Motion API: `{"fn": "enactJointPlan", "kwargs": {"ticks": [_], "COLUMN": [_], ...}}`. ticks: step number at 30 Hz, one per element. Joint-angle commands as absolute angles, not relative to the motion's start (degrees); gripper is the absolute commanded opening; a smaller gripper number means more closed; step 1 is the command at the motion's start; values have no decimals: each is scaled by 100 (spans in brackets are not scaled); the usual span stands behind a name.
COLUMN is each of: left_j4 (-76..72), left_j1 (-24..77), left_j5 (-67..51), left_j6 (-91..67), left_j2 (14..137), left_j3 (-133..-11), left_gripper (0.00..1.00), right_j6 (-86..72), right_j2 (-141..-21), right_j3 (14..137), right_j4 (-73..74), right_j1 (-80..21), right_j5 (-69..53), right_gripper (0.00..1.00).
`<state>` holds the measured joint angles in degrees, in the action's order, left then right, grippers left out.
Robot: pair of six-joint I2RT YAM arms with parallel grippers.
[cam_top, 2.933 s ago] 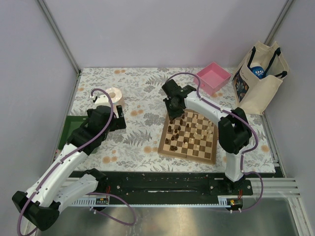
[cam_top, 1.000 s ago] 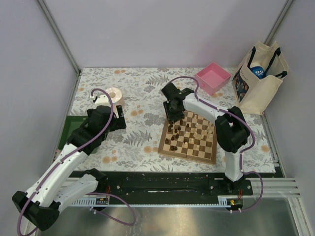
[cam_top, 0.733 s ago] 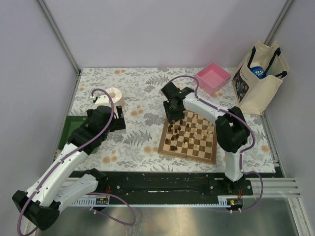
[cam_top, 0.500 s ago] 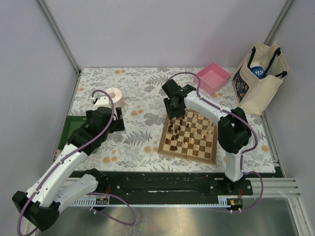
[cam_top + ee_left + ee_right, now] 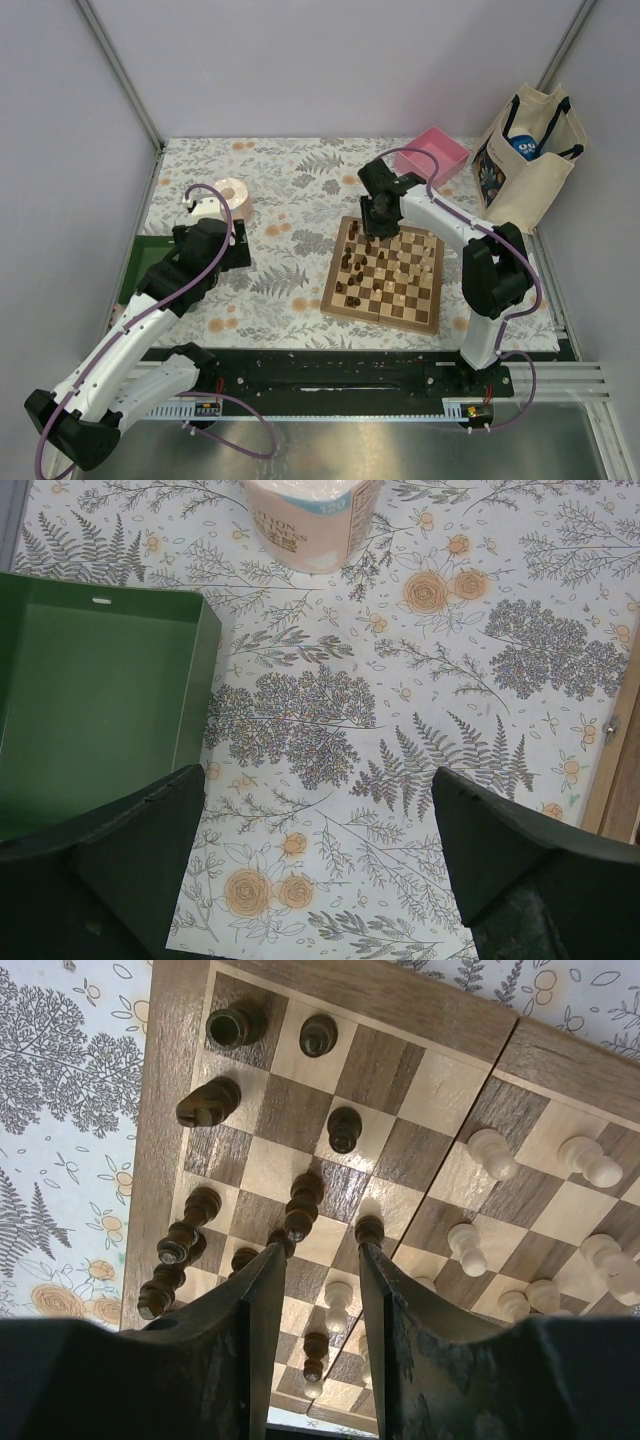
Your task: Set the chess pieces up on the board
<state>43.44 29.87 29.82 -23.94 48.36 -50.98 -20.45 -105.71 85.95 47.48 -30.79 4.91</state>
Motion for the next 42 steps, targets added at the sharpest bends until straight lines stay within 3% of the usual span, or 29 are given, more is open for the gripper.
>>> {"fn": "enactJointPlan", "kwargs": {"ticks": [1, 20, 42], "left_j4": [4245, 4245, 4298], "left_j1": [2962, 2953, 2953], "left_j5": [3085, 3050, 3164], "left_j6": [-2312, -2373, -2347], "left_j2": [4790, 4799, 4834], "left_j3": [-5115, -5063, -5106], "left_gripper": [99, 99, 99], "right_j6": [-2206, -2197, -2197], "right_j2": [-10459, -10916, -10846], "right_j3": [8578, 8490, 8578], "right_j4": [4509, 4333, 4316], "right_j1": [-3120, -3111, -3208], "right_j5": [334, 220, 97], "right_gripper": [44, 43, 22]}}
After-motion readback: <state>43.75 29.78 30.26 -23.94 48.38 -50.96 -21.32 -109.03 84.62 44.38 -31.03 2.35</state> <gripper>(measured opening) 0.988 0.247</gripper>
